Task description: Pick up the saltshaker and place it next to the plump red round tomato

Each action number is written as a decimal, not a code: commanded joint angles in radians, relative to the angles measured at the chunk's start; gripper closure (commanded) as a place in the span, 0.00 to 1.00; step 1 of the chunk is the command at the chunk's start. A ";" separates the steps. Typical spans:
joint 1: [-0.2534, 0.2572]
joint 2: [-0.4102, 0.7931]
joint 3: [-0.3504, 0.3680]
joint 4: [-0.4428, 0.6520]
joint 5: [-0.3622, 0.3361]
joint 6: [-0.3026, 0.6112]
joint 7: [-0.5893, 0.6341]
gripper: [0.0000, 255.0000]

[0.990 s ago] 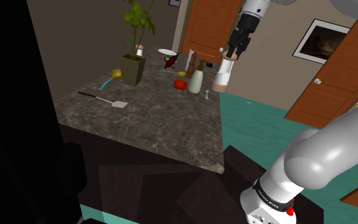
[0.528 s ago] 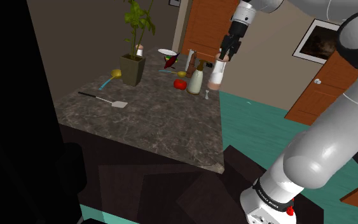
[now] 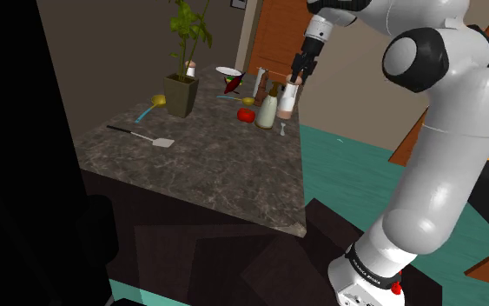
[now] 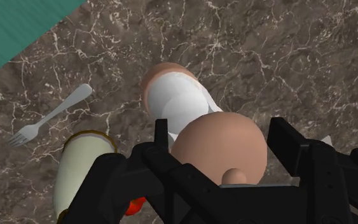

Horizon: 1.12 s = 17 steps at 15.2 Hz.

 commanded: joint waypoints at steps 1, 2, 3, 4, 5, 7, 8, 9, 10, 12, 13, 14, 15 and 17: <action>-0.037 0.098 0.000 0.101 0.041 -0.015 -0.023 1.00; -0.060 0.149 0.002 0.163 0.062 -0.030 -0.032 1.00; -0.086 0.202 0.005 0.231 0.082 -0.049 -0.039 1.00; -0.115 0.259 0.010 0.308 0.102 -0.071 -0.043 1.00; -0.148 0.322 0.018 0.398 0.123 -0.099 -0.044 1.00; -0.284 0.567 0.063 0.808 0.189 -0.247 -0.006 1.00; -0.258 0.523 0.058 0.711 0.174 -0.199 -0.021 1.00; -0.242 0.500 0.052 0.652 0.168 -0.167 -0.031 1.00; -0.229 0.482 0.047 0.605 0.164 -0.141 -0.038 1.00; -0.208 0.457 0.041 0.531 0.157 -0.095 -0.050 1.00; -0.200 0.448 0.039 0.499 0.154 -0.075 -0.054 1.00; -0.192 0.440 0.037 0.470 0.152 -0.056 -0.059 1.00; -0.186 0.433 0.035 0.444 0.150 -0.037 -0.063 1.00; -0.174 0.422 0.033 0.396 0.148 -0.003 -0.070 1.00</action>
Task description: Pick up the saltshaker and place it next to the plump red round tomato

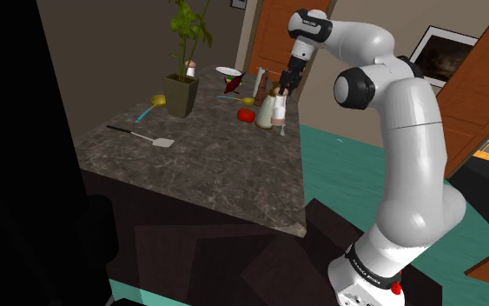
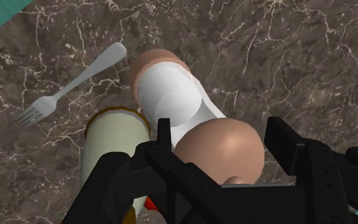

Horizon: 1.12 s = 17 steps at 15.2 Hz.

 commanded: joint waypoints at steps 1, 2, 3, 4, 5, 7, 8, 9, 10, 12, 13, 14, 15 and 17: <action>0.013 -0.014 -0.003 -0.053 -0.003 0.037 -0.008 1.00; 0.018 -0.017 -0.004 -0.073 -0.004 0.053 -0.011 1.00; 0.022 -0.020 -0.004 -0.093 -0.005 0.069 -0.014 1.00; 0.026 -0.023 -0.005 -0.111 -0.005 0.084 -0.017 1.00; 0.030 -0.025 -0.005 -0.128 -0.005 0.098 -0.020 1.00; 0.037 -0.028 -0.005 -0.161 -0.005 0.126 -0.026 1.00; 0.040 -0.029 -0.005 -0.176 -0.005 0.140 -0.029 1.00; 0.042 -0.029 -0.005 -0.191 -0.005 0.153 -0.031 1.00; 0.045 -0.029 -0.005 -0.205 -0.004 0.167 -0.034 1.00; 0.049 -0.028 -0.005 -0.231 -0.003 0.192 -0.039 1.00; 0.052 -0.027 -0.004 -0.243 -0.002 0.205 -0.042 1.00; 0.052 -0.027 -0.004 -0.248 -0.001 0.210 -0.043 1.00; 0.053 -0.027 -0.004 -0.249 -0.001 0.211 -0.043 1.00; 0.053 -0.027 -0.004 -0.248 -0.001 0.210 -0.043 1.00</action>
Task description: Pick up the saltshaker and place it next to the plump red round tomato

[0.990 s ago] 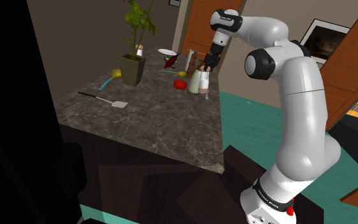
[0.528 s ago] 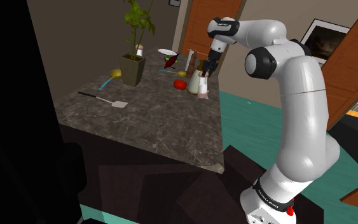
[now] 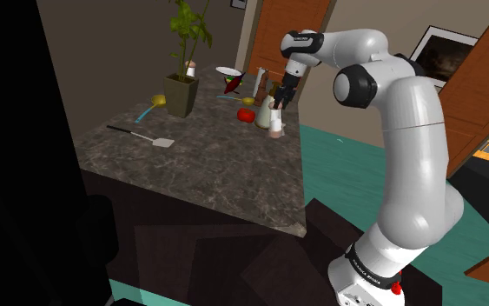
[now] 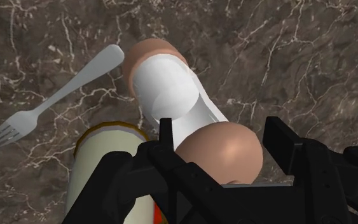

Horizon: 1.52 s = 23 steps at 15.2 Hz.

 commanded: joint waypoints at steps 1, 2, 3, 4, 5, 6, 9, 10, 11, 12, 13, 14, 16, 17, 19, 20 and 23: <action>-0.001 0.002 -0.002 -0.007 -0.002 0.002 -0.001 1.00; -0.001 0.002 -0.002 -0.007 -0.002 0.002 -0.001 1.00; -0.001 0.002 -0.003 -0.007 -0.002 0.002 -0.001 1.00; -0.001 0.002 -0.003 -0.007 -0.002 0.002 -0.001 1.00; -0.001 0.002 -0.003 -0.007 -0.002 0.002 -0.001 1.00; -0.002 0.004 -0.003 -0.006 -0.002 0.002 -0.002 0.00; -0.005 0.009 -0.002 0.004 -0.001 -0.002 -0.001 0.00; -0.005 0.009 -0.002 0.003 -0.001 -0.002 -0.002 0.00; -0.001 0.002 -0.003 -0.007 -0.002 0.002 -0.001 0.00; -0.011 0.006 -0.003 0.033 -0.003 -0.033 0.004 0.00; -0.022 0.012 -0.003 0.078 -0.003 -0.070 0.009 0.00; -0.035 0.021 -0.002 0.128 -0.002 -0.109 0.015 0.00; -0.047 0.031 -0.001 0.172 0.000 -0.142 0.020 0.00; -0.047 0.031 -0.001 0.171 0.000 -0.141 0.020 0.00; -0.047 0.031 -0.001 0.172 0.000 -0.142 0.020 0.00; -0.047 0.031 -0.001 0.172 0.000 -0.142 0.020 0.00; -0.047 0.031 -0.001 0.172 0.000 -0.142 0.020 0.00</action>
